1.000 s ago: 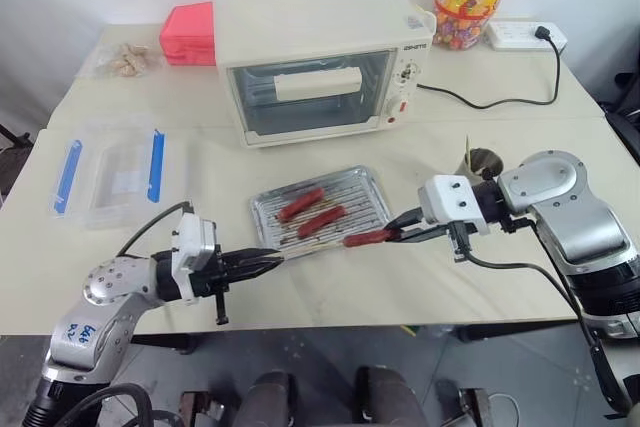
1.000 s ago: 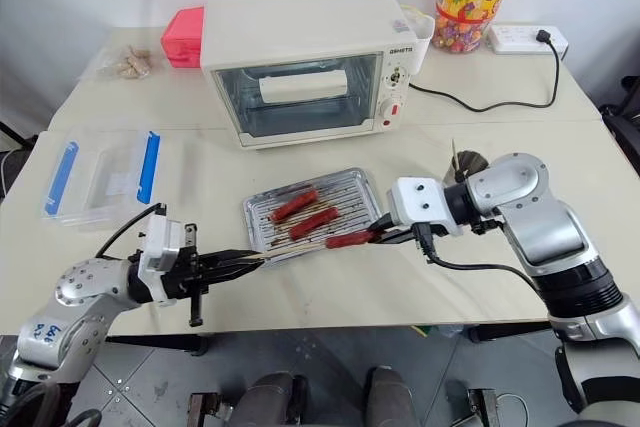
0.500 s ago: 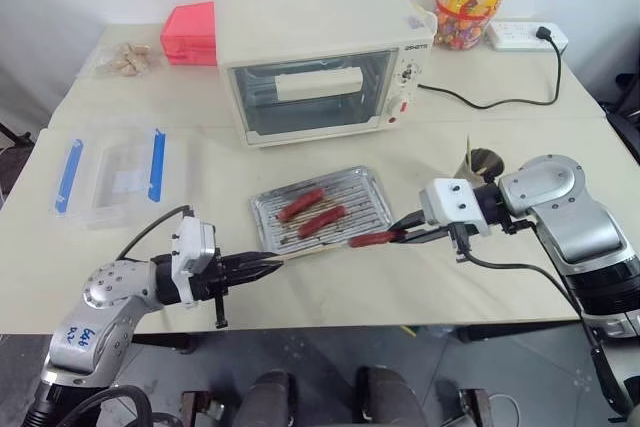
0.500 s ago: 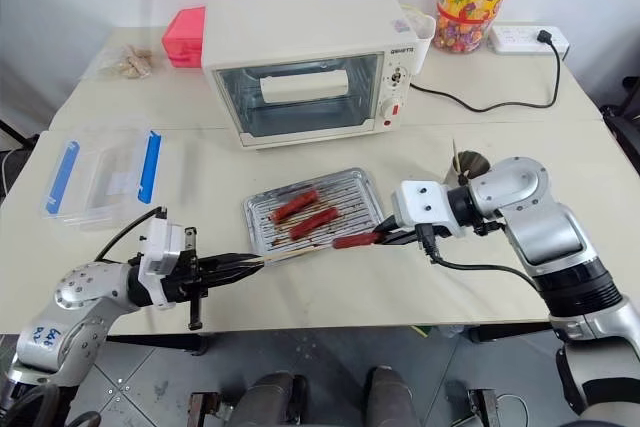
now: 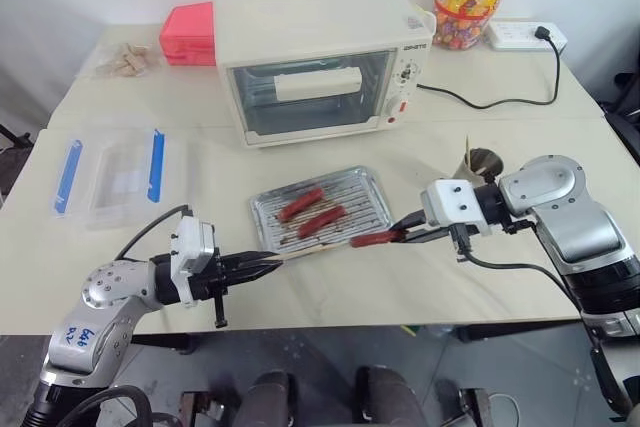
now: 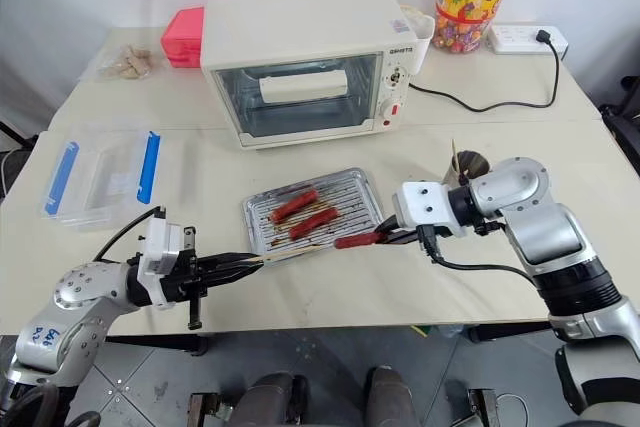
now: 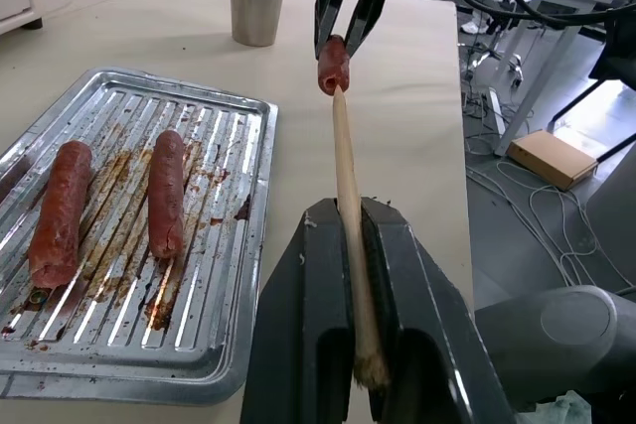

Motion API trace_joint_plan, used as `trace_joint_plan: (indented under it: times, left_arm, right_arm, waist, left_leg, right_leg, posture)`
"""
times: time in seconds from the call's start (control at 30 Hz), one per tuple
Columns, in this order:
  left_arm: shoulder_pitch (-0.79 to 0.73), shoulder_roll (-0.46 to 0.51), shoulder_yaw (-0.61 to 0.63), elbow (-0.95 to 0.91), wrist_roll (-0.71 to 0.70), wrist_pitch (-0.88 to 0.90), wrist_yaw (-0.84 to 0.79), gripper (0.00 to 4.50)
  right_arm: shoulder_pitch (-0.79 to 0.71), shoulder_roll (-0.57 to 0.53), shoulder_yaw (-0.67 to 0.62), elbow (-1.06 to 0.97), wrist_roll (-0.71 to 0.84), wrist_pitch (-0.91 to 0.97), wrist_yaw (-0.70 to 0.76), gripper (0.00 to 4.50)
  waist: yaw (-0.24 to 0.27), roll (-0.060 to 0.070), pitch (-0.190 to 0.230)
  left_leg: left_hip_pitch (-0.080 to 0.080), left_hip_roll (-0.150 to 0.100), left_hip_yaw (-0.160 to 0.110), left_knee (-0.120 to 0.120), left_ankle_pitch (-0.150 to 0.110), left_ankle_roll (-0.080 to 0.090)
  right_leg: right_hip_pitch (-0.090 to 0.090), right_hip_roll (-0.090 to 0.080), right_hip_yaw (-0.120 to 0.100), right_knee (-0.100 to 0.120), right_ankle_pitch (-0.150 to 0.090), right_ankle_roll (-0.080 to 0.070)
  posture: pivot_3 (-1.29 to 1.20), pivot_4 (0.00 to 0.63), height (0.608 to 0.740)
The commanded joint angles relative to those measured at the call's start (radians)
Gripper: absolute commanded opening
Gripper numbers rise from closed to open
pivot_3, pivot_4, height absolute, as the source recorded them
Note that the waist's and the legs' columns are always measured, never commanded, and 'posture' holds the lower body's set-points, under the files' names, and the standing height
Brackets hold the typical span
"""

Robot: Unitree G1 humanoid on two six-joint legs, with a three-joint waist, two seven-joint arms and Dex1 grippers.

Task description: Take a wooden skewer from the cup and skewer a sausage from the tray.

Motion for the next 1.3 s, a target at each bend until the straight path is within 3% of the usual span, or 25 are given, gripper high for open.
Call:
trace_joint_plan:
  times: [0.03,0.7,1.3]
  left_arm:
    - [-0.006,-0.007,-0.004,-0.033,-0.004,-0.007,0.001,0.00]
    - [-0.024,-0.024,-0.030,-0.022,0.005,-0.012,0.000,0.00]
    - [-0.149,-0.062,-0.179,0.031,0.079,0.031,-0.029,0.00]
  right_arm:
    - [-0.011,0.006,-0.007,-0.049,0.023,0.012,0.009,0.43]
    - [-0.023,0.023,0.014,-0.094,0.018,0.036,0.019,0.43]
    - [-0.059,0.079,0.062,-0.146,-0.017,0.079,0.006,0.43]
  waist:
    - [-0.001,0.000,0.000]
    - [0.000,0.000,0.000]
    - [0.006,0.000,0.000]
  left_leg:
    - [0.000,0.000,0.000,0.000,0.000,0.000]
    - [0.000,0.000,0.000,0.001,0.000,0.000]
    - [0.000,0.000,-0.001,0.003,0.000,0.000]
  right_leg:
    - [0.000,0.000,0.000,0.000,0.000,0.000]
    - [0.000,0.000,0.000,0.001,0.000,0.000]
    - [0.000,0.000,0.000,0.002,0.000,0.000]
  posture:
    - [0.00,0.150,0.740]
    - [0.00,0.150,0.740]
    - [0.00,0.150,0.740]
